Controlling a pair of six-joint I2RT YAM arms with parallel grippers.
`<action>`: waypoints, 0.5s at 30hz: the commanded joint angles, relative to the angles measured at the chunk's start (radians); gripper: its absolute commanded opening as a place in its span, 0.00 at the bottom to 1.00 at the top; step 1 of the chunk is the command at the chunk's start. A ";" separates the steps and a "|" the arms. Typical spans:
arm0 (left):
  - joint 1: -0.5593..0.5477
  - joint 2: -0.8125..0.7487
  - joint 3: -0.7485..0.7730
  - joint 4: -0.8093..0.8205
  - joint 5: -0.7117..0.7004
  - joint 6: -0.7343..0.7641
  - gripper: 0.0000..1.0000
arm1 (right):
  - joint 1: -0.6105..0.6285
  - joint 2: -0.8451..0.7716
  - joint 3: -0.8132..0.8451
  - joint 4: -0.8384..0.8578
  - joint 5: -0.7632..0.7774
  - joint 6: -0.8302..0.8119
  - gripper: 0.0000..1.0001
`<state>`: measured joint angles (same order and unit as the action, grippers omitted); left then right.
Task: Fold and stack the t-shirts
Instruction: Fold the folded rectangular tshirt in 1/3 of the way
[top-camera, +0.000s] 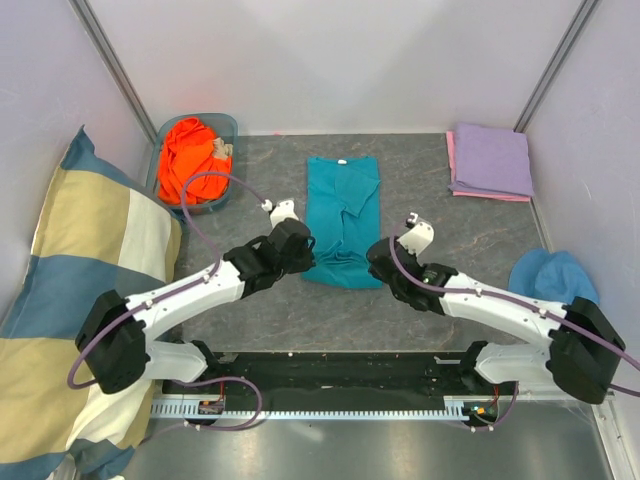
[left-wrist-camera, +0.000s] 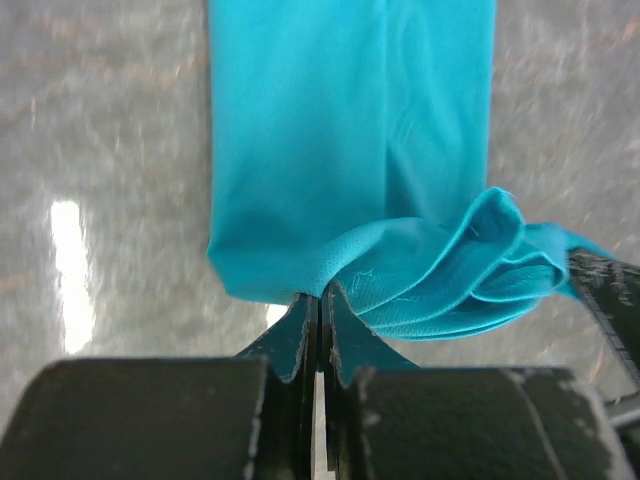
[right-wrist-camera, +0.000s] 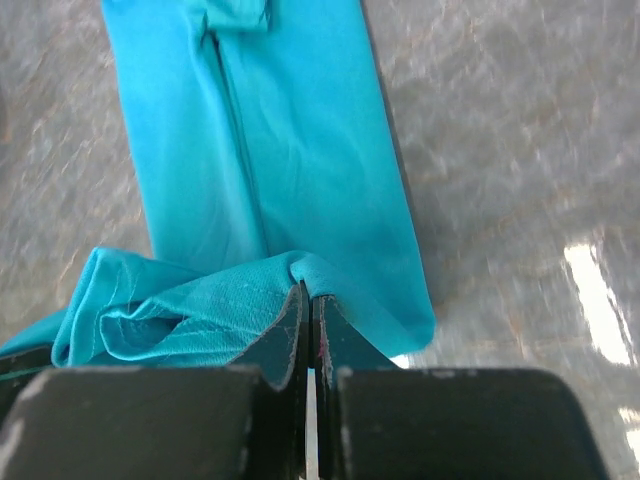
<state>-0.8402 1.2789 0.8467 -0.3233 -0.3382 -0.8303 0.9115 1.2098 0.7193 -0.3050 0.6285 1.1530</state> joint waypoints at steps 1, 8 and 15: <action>0.032 0.077 0.110 0.105 0.024 0.111 0.02 | -0.094 0.088 0.077 0.118 -0.093 -0.148 0.00; 0.070 0.226 0.186 0.156 0.065 0.135 0.02 | -0.223 0.229 0.153 0.213 -0.222 -0.243 0.00; 0.111 0.301 0.198 0.173 0.068 0.135 0.02 | -0.315 0.341 0.198 0.273 -0.306 -0.286 0.00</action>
<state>-0.7536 1.5597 1.0084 -0.2001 -0.2749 -0.7361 0.6315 1.5196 0.8642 -0.1020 0.3923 0.9192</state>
